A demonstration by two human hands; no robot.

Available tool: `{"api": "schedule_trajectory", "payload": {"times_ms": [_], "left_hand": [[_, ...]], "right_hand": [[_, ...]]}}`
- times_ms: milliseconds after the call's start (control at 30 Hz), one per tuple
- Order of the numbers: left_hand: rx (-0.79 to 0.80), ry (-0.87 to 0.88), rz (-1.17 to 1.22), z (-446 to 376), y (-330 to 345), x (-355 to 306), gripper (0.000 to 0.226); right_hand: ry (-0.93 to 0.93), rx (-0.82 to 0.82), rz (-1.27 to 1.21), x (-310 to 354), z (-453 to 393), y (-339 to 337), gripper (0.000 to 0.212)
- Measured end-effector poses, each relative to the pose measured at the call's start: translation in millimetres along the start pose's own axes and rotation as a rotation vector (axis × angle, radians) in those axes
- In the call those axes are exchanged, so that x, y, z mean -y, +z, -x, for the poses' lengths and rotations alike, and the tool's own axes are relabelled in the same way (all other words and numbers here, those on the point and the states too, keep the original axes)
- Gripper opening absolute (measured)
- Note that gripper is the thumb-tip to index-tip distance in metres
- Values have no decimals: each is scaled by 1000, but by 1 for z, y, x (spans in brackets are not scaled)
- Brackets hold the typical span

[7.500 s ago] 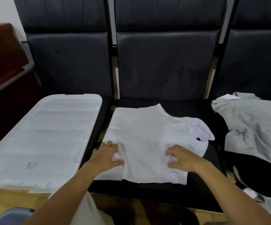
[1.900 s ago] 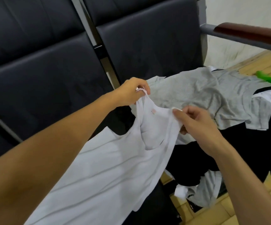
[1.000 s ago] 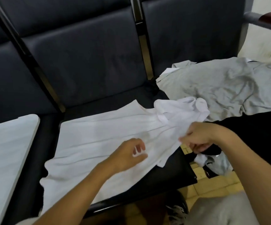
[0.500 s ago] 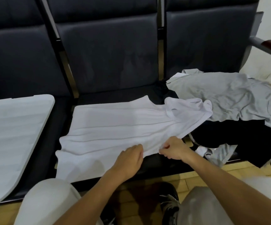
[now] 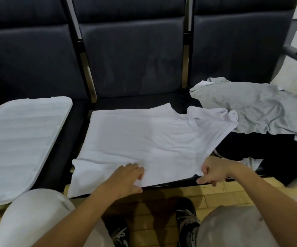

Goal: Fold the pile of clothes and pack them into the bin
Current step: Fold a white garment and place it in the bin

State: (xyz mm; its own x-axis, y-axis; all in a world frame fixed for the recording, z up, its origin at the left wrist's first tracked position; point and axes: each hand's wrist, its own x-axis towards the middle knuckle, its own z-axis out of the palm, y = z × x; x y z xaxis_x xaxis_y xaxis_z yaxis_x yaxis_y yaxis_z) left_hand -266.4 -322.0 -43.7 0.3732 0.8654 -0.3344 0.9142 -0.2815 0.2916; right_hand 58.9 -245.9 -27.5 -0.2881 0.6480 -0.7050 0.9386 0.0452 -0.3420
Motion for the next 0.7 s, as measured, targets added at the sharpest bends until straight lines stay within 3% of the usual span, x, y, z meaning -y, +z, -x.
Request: {"api": "schedule_trajectory", "payload": {"times_ms": [133,333,533,633,700], "left_hand": [[-51,-32,-60,17,3,22,16],[-4,-14,-13,24,6,27,16],[-26,-60,71,-10,-6,15,27],[-60,-26,46,-34,-10,1,20],[-70,-12,97,-55,-11,-12,18]], "right_hand": [[-7,-93,78,16,-3,5,39],[40,146,199,19,7,-1,36],[26,67,34,11,3,-16,37],[44,10,11,10,0,-24,61],[55,-57,23,5,-5,-34,58]]}}
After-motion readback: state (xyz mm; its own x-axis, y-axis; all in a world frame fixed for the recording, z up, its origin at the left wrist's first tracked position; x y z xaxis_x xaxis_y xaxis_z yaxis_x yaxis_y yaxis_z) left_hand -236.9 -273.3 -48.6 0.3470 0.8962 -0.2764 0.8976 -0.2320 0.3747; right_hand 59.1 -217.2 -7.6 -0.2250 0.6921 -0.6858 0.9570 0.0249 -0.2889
